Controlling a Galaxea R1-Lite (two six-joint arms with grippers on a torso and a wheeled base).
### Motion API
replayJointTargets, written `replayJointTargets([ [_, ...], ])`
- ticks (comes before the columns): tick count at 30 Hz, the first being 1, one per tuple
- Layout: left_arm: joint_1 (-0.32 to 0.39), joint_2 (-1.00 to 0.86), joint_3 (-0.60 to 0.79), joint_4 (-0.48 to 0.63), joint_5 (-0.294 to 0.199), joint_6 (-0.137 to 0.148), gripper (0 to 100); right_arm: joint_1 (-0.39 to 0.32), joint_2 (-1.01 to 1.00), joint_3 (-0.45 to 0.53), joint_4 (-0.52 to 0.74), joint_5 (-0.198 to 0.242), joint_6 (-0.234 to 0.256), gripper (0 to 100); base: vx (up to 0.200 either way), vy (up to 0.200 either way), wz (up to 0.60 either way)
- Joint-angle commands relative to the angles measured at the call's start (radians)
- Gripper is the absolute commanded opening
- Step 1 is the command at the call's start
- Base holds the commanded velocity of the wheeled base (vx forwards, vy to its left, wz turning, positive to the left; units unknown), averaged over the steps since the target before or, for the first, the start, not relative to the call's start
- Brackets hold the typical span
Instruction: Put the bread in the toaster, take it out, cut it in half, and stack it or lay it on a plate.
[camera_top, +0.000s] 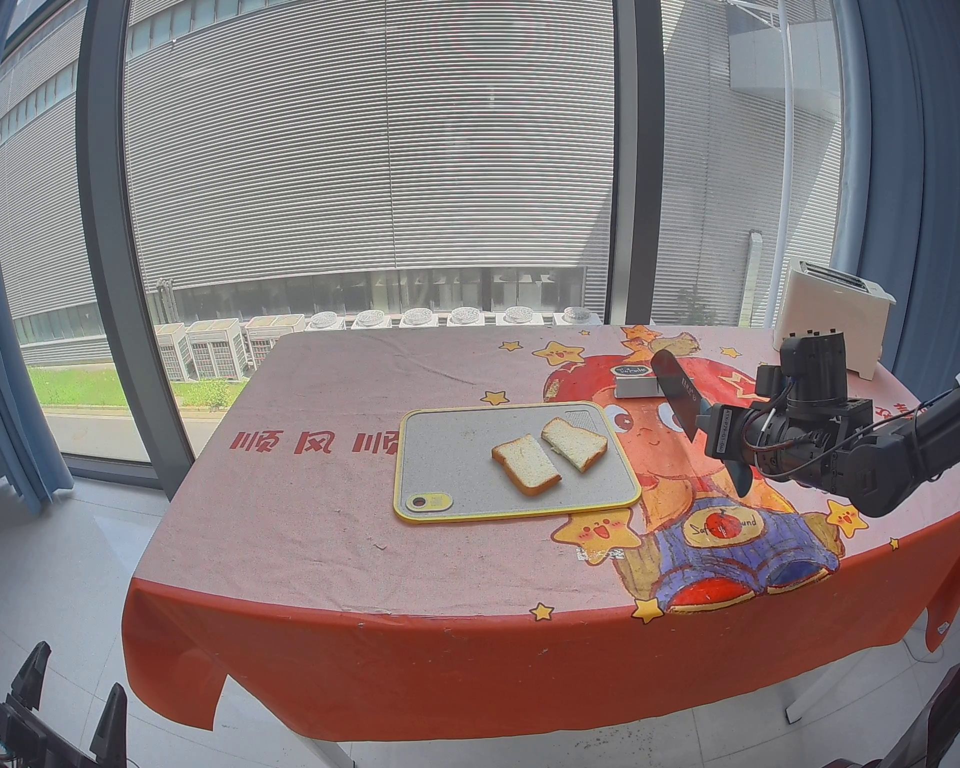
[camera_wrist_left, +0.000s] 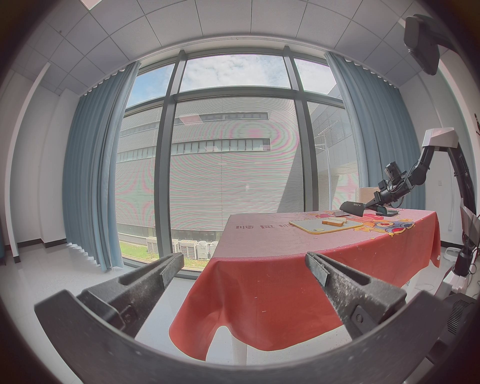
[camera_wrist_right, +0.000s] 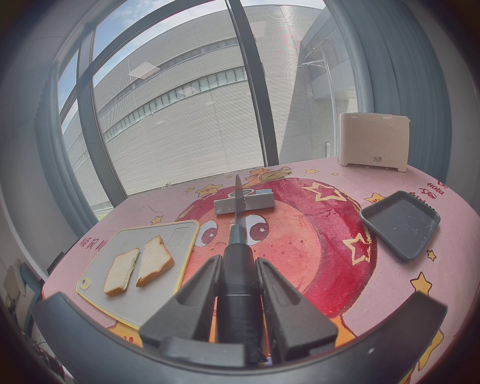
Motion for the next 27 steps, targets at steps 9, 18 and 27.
replayJointTargets([
  [9,0.0,-0.016,0.018,0.0,0.0,0.0,100,-0.002,0.004,-0.001,-0.001,0.001,0.01,0,0.0,0.0,0.0],
  [18,0.0,-0.016,0.018,0.0,0.0,0.0,100,-0.002,0.013,-0.004,-0.001,0.001,0.028,0,0.0,0.0,0.0],
  [27,0.0,-0.016,0.018,0.0,0.0,0.0,100,-0.002,0.023,-0.004,-0.001,0.001,0.028,0,0.0,0.0,0.0],
])
